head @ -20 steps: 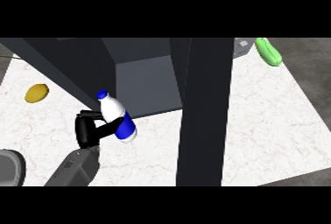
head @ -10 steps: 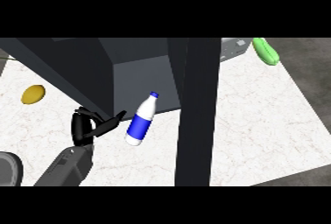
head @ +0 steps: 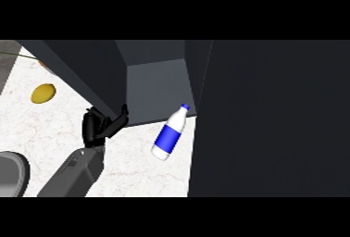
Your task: Pick up the bottled water, place it into the cabinet and close the cabinet
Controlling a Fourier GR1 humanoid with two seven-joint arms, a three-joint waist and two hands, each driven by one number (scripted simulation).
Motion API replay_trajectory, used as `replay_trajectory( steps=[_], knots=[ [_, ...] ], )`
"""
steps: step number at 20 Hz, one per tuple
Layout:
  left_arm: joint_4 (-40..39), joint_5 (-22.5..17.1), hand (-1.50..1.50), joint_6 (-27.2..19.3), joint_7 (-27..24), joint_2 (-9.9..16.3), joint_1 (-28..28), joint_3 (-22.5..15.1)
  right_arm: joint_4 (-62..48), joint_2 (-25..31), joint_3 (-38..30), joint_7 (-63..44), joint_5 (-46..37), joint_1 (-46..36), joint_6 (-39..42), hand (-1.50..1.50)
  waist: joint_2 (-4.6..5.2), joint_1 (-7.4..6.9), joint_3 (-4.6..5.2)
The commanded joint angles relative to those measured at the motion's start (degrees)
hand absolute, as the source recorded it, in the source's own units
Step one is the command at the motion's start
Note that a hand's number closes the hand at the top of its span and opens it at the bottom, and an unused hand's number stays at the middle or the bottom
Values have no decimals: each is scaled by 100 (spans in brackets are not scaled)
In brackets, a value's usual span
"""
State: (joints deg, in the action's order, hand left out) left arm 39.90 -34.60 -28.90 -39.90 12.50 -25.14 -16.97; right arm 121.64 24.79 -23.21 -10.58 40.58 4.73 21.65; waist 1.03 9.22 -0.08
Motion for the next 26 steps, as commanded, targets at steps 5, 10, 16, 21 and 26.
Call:
replay_trajectory(
  steps=[5, 10, 16, 21, 26],
  knots=[
    [279, -23, 150, 481, 111, -818, -1373, -206, 347, 85, -73, -104, 14, 183, 60, -150, -88, -107, 26],
    [263, -173, 150, 1084, -29, -1039, -1064, -243, 456, 177, -198, -224, 30, 341, 79, -150, -108, -360, 24],
    [285, -308, 150, 1682, -278, -1208, -643, -283, 753, 61, -153, -250, 151, 700, 264, 150, -143, -499, 20],
    [630, -381, 150, 2121, -101, -1218, -422, -518, 1152, 153, 12, -475, 334, 931, 457, 150, -162, -670, 13],
    [1473, -224, -150, 2444, 298, -849, 126, -790, 1924, -126, -66, -730, 511, 1487, 253, 150, -160, -842, 7]
  ],
)
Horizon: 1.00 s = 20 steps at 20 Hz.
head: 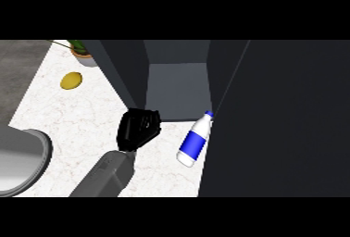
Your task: Pick up the bottled water, place it into the cabinet and close the cabinet
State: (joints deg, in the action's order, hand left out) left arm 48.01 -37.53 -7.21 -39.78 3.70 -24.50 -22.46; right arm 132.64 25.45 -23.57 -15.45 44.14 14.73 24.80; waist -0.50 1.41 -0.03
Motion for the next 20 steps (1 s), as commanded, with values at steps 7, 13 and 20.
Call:
replay_trajectory(
  steps=[7, 13, 20],
  knots=[
    [2327, 53, -150, 686, 585, 788, 1471, -610, 1553, -240, 271, -399, -200, 461, -411, 150, -28, -98, 6],
    [3364, -45, -150, 829, 603, 1533, 2415, -475, 1773, -5, 1087, -839, -137, 320, -581, 150, -5, -162, 13],
    [4203, -144, -150, 905, 373, 2480, 3424, 75, 1799, -174, 2182, -798, -469, 57, -844, 150, -24, -216, 16]
  ],
)
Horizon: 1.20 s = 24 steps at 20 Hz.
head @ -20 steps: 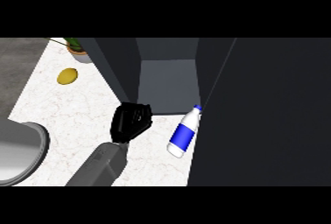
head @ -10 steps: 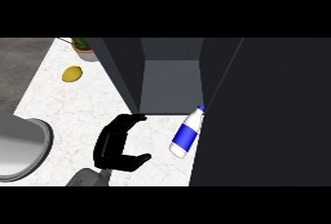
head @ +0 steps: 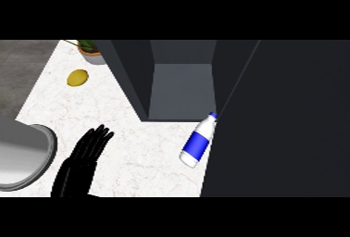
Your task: Pick up the bottled water, place it into the cabinet and close the cabinet
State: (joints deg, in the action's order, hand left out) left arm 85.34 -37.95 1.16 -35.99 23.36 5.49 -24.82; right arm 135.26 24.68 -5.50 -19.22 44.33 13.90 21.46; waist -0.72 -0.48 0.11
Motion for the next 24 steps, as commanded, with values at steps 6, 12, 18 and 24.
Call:
replay_trajectory(
  steps=[6, 12, 18, 24],
  knots=[
    [524, -116, -150, 309, -185, 1176, 828, 835, 1527, -131, 1509, -580, -965, -337, -889, 150, -17, 13, 19],
    [1012, -148, -150, 508, -210, 1493, 1150, 961, 1062, -360, 2650, -754, -1451, -1463, -1609, 150, -33, -48, 29],
    [1471, -374, -150, 485, -12, 1632, 1443, 1069, 430, -670, 3658, -1006, -1900, -2753, -2361, 150, -69, -56, 30],
    [1885, -540, -150, 614, 93, 1974, 1721, 1362, -682, -1920, 4906, -1392, -3049, -4148, -3580, 150, -54, -116, 26]
  ],
)
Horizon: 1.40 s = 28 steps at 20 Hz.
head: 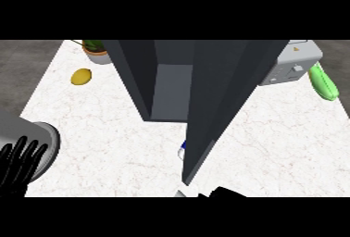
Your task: Pick up the bottled water, place it into the cabinet and close the cabinet
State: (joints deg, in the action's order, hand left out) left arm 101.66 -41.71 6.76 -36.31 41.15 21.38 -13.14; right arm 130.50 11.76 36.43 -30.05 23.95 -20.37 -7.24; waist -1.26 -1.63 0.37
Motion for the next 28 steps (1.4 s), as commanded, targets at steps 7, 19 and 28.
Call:
replay_trajectory(
  steps=[7, 19, 28],
  knots=[
    [496, -425, -150, 407, 95, 456, 476, 649, -1691, -1161, 1073, -234, -808, -2466, -2777, 150, 72, -168, -15],
    [944, -513, -150, 256, 547, 388, 581, 929, -3690, -1173, 254, 485, 1701, -3603, -853, 150, 182, -74, -38],
    [1643, -628, -150, 334, 857, 313, 1241, 1506, -4728, -1076, -502, 906, 1782, -3363, 228, 150, 118, 14, -41]
  ],
)
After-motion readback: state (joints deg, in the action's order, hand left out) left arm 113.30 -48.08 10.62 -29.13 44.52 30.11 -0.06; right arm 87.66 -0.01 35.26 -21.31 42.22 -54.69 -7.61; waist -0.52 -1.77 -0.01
